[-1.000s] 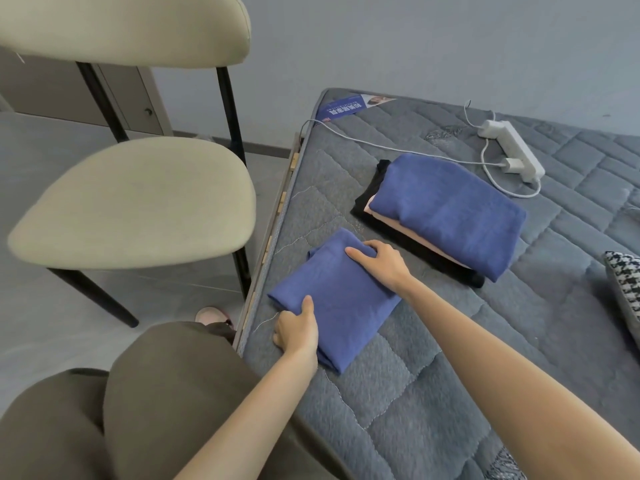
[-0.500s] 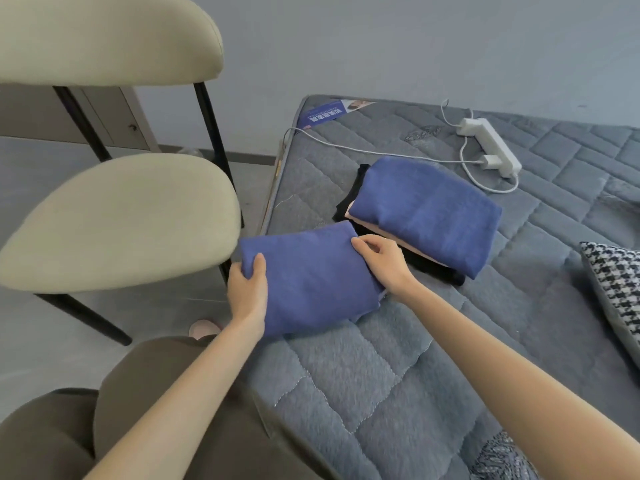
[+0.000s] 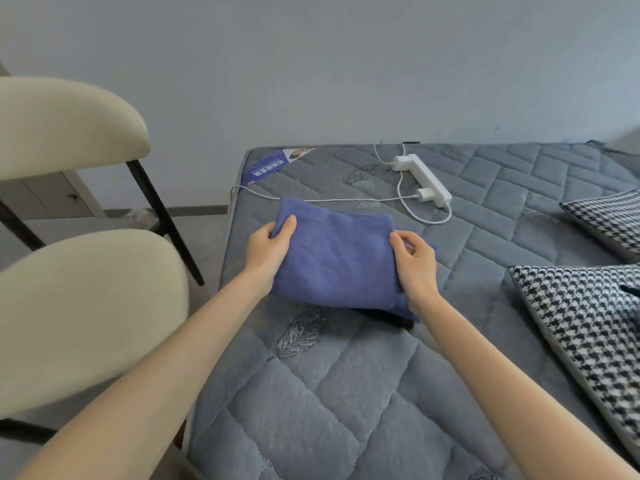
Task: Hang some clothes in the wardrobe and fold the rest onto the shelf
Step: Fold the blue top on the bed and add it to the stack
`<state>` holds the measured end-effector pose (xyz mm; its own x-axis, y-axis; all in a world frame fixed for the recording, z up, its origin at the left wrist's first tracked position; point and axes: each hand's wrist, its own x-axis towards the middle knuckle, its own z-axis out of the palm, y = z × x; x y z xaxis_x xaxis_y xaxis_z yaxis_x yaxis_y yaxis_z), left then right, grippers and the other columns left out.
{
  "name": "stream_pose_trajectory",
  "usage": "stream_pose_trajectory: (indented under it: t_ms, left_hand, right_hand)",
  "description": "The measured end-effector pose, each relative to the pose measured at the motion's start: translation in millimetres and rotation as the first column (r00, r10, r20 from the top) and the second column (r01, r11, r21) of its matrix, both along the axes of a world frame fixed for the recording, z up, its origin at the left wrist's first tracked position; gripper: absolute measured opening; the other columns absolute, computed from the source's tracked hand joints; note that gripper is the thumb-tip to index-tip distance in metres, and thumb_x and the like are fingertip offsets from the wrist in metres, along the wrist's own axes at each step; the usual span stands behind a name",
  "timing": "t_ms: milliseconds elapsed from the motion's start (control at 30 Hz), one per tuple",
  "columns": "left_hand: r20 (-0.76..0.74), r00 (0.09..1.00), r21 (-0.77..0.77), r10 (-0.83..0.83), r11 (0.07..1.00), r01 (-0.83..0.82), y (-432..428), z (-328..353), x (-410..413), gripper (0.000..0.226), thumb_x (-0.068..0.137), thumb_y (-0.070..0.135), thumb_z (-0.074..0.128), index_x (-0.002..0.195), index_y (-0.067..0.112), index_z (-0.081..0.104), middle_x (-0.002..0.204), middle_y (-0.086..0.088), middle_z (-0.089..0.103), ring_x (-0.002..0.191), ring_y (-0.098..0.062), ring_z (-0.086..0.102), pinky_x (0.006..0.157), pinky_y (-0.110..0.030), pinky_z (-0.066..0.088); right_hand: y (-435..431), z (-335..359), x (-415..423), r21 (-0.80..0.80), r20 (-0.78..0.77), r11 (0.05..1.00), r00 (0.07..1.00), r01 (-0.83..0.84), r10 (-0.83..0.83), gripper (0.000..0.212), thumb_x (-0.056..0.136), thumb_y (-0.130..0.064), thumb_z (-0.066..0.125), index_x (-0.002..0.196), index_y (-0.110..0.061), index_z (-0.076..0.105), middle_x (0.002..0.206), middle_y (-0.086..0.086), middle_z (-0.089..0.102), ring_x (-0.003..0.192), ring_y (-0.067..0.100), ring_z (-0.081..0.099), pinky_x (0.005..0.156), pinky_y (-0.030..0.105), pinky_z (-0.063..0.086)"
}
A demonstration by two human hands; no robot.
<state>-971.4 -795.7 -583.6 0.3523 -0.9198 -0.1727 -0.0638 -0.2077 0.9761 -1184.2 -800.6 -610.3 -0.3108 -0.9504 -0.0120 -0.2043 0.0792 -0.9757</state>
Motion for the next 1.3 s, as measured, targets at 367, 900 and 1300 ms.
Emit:
stream_pose_trajectory:
  t_ms: [367, 900, 1300]
  left_hand:
    - [0.120, 0.979, 0.025, -0.168, 0.986, 0.166, -90.0, -33.1, -55.2, 0.025, 0.097, 0.029, 0.050, 0.116, 0.016, 0.062, 0.110, 0.003, 0.061, 0.108, -0.019, 0.056, 0.087, -0.026, 0.042]
    - [0.931, 0.132, 0.237, -0.341, 0.838, 0.492, -87.5, -87.4, -81.3, 0.053, 0.104, 0.034, 0.017, 0.153, 0.020, 0.001, 0.161, 0.005, -0.003, 0.147, -0.017, -0.010, 0.117, -0.044, -0.008]
    - [0.723, 0.517, 0.334, -0.459, 0.887, 0.320, -121.4, -114.6, -75.9, 0.060, 0.090, 0.071, 0.020, 0.145, 0.054, 0.004, 0.160, 0.002, -0.010, 0.145, -0.037, -0.008, 0.108, -0.069, 0.000]
  right_hand:
    - [-26.0, -20.3, -39.9, 0.096, -0.080, 0.952, 0.956, 0.290, -0.283, 0.017, 0.099, -0.028, 0.047, 0.105, -0.022, 0.062, 0.089, -0.004, 0.062, 0.083, 0.013, 0.059, 0.063, 0.025, 0.038]
    - [-55.2, -59.5, -1.5, 0.075, -0.942, 0.987, 0.315, -0.143, 0.117, 0.057, 0.092, -0.036, 0.023, 0.137, -0.017, 0.053, 0.143, 0.008, 0.050, 0.136, 0.029, 0.042, 0.112, 0.052, 0.029]
    - [-65.1, -97.3, -27.0, 0.371, -0.540, 0.923, 0.833, 0.104, 0.124, 0.065, 0.085, -0.076, 0.033, 0.141, -0.063, 0.002, 0.161, -0.005, -0.014, 0.144, 0.043, 0.006, 0.114, 0.062, 0.010]
